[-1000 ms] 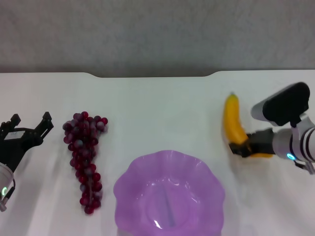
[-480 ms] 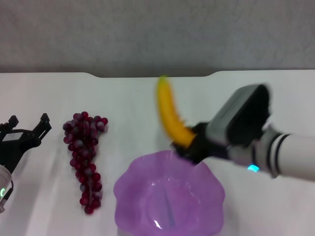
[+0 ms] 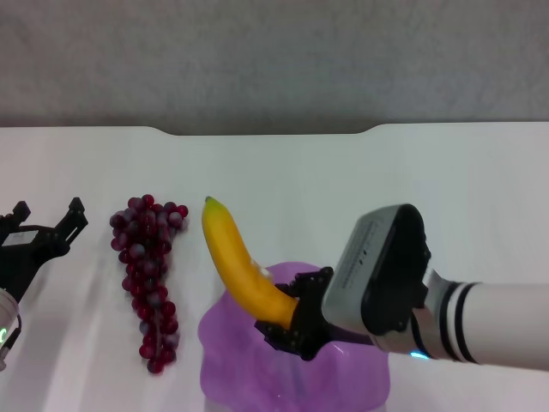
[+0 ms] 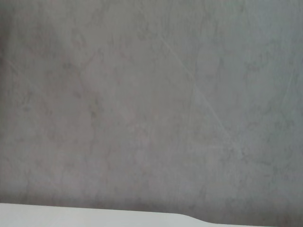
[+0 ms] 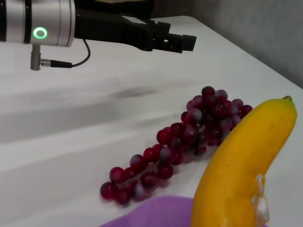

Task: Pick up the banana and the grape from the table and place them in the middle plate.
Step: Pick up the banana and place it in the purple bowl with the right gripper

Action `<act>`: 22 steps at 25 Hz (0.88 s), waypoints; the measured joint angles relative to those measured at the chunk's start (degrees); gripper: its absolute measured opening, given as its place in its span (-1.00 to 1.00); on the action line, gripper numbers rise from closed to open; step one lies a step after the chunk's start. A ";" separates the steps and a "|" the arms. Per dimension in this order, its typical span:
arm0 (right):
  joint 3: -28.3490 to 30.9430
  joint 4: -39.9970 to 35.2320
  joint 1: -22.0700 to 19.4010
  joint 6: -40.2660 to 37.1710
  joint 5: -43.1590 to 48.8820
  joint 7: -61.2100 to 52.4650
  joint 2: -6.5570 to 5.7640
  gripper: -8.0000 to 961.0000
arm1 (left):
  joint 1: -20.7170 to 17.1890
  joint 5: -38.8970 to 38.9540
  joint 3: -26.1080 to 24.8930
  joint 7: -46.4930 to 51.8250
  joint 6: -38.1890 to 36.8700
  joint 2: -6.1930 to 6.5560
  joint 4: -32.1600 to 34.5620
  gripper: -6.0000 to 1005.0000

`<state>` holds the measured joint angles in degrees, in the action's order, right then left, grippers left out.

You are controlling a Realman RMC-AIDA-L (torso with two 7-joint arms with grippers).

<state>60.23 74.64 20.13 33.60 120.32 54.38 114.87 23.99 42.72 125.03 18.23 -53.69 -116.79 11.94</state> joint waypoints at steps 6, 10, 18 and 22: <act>-0.04 0.67 -4.29 0.18 -0.20 7.56 0.06 0.10 | 0.00 0.00 -0.01 -0.06 -0.01 0.03 -0.02 0.77; -0.71 0.15 -5.14 -1.20 -0.54 9.53 0.11 0.10 | 0.03 0.02 -0.05 -0.05 0.04 0.04 -0.08 0.77; -4.43 -0.46 -5.23 -4.06 -0.09 10.07 0.12 0.10 | 0.07 0.12 -0.09 -0.36 0.09 0.08 -0.09 0.77; -5.20 -0.46 -5.27 -4.14 -0.08 10.15 0.02 0.10 | 0.09 0.19 -0.51 -0.39 0.35 0.08 -0.08 0.77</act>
<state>55.03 74.18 14.86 29.46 120.24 64.53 114.89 24.08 42.90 124.51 17.84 -53.34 -116.71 11.86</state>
